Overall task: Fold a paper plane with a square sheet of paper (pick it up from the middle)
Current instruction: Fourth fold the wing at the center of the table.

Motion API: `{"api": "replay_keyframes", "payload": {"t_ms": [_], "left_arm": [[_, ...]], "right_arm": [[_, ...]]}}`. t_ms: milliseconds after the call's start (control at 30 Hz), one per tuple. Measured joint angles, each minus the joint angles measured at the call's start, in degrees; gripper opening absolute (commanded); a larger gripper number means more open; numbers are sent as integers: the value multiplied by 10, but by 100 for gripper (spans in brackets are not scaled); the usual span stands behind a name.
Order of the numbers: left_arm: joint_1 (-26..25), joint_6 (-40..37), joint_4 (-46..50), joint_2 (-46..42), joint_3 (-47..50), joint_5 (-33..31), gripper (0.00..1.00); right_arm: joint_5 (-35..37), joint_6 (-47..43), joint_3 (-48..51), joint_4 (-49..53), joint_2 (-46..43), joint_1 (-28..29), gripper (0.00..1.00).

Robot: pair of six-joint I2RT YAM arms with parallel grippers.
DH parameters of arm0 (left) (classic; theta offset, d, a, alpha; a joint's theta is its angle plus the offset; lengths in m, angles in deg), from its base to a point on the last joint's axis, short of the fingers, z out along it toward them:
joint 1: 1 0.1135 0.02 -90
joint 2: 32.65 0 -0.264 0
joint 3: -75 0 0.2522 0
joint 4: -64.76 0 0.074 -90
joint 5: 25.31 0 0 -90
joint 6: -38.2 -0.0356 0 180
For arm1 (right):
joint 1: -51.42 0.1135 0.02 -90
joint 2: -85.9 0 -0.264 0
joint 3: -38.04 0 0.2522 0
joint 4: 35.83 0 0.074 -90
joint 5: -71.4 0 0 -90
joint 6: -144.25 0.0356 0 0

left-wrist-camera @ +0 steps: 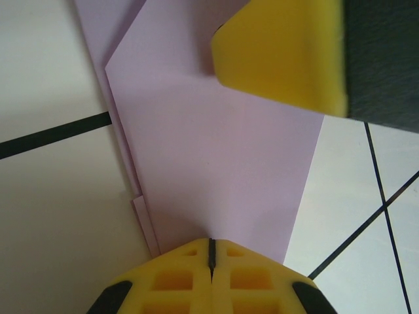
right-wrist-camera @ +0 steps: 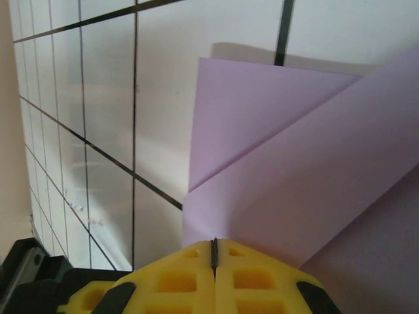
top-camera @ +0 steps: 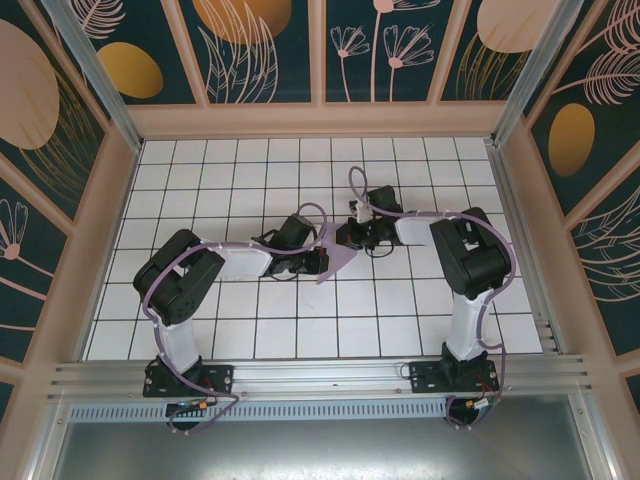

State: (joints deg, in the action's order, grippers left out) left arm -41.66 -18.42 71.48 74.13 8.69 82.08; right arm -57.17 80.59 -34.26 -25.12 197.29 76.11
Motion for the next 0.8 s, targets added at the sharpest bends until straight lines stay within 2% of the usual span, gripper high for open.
{"api": "replay_keyframes", "payload": {"t_ms": [167,267,367,567,800], "left_arm": [[2,3,1,-3,0,2,0],[4,16,17,-17,0,-5,12],[6,38,25,-45,0,-18,15],[5,99,7,-92,2,-37,17],[-16,163,-38,-90,20,-30,18]], "right_arm": [[9,-1,0,3,13,-1,5],[11,-1,0,5,13,-1,5],[12,-1,0,5,13,-1,5],[14,-1,-1,7,14,-1,5],[14,-1,-2,9,16,-1,5]]}}
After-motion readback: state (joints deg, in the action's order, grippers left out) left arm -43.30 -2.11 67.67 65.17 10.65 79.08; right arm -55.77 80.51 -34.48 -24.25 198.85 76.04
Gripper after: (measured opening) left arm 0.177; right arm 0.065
